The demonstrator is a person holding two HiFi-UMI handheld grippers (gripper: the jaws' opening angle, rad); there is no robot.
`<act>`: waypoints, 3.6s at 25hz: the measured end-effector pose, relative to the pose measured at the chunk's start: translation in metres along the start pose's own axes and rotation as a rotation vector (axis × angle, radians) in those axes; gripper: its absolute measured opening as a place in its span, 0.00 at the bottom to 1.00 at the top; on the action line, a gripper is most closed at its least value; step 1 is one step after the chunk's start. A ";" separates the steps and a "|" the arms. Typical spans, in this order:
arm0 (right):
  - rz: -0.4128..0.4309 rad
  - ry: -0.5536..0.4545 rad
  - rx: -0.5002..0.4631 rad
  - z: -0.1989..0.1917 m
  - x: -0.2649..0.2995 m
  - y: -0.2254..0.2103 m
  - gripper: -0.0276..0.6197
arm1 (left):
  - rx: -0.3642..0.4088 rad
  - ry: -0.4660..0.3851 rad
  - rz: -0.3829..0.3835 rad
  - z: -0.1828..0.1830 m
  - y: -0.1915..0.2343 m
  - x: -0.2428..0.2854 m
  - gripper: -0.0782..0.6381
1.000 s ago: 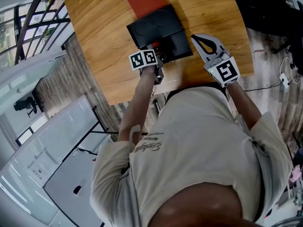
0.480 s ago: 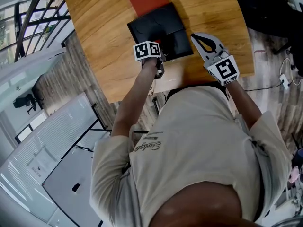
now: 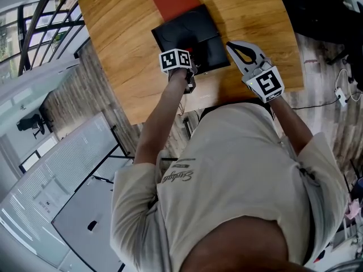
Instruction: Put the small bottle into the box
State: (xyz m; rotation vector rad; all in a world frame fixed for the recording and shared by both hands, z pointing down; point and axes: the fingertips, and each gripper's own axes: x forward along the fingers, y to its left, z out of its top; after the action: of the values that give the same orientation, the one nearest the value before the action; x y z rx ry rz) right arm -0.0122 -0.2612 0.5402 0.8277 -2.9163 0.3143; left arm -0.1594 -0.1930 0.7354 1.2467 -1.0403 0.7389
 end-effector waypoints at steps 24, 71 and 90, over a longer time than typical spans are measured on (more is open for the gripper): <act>-0.033 -0.036 0.017 0.017 -0.017 0.015 0.04 | 0.049 -0.057 0.045 0.000 0.000 -0.007 0.43; 0.146 0.036 -0.116 0.110 -0.009 0.096 0.04 | 0.401 -0.929 -0.205 0.004 -0.097 -0.260 0.17; 0.168 -0.188 -0.363 0.229 -0.024 0.122 0.04 | 0.484 -1.240 -0.136 0.010 -0.123 -0.396 0.17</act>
State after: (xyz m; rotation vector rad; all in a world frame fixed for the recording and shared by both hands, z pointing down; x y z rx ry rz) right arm -0.0638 -0.1979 0.2927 0.5863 -3.0787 -0.2926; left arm -0.2016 -0.1919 0.3224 2.2711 -1.7730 0.0073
